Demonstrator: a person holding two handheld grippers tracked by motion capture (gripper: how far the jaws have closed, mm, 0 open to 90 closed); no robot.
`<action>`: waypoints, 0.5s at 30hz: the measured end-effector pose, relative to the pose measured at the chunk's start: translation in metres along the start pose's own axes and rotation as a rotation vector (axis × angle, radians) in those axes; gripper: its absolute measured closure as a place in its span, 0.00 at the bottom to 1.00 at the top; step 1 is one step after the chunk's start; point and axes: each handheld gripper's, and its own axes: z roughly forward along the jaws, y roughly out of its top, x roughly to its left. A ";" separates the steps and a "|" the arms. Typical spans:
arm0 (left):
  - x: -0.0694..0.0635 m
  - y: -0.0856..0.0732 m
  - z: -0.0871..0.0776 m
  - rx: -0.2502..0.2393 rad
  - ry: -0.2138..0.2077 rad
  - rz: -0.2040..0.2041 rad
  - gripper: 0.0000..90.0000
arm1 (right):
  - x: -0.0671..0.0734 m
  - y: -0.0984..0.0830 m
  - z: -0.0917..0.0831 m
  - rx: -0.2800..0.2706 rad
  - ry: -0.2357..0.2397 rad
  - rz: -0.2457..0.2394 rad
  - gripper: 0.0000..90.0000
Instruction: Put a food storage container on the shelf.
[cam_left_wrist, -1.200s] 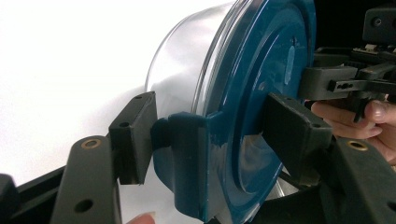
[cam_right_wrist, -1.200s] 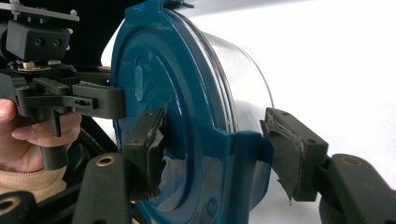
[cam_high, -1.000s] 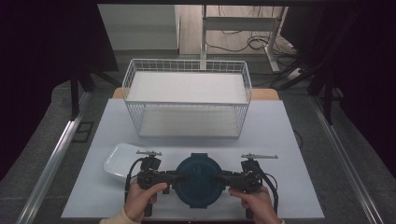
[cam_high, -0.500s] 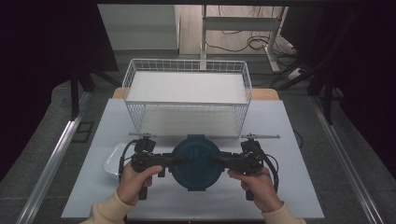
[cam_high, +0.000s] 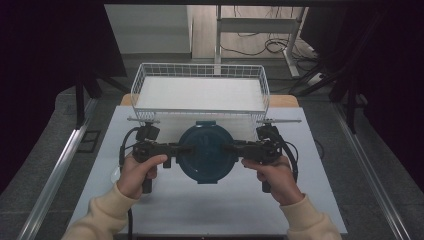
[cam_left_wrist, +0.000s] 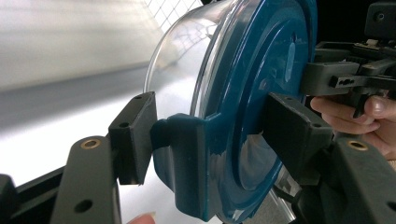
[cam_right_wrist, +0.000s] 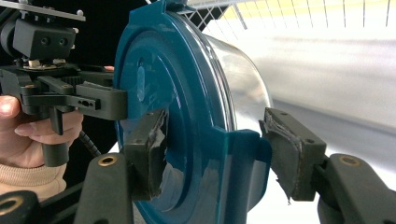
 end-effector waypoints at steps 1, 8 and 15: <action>0.000 0.004 -0.001 -0.002 -0.002 0.000 0.40 | 0.001 0.002 0.000 0.000 0.001 -0.001 0.46; -0.004 0.025 -0.009 -0.012 -0.005 0.013 0.40 | 0.006 0.027 -0.004 -0.004 0.002 -0.016 0.46; -0.008 0.051 -0.016 -0.020 -0.001 0.024 0.40 | 0.009 0.054 -0.006 -0.004 0.003 -0.028 0.46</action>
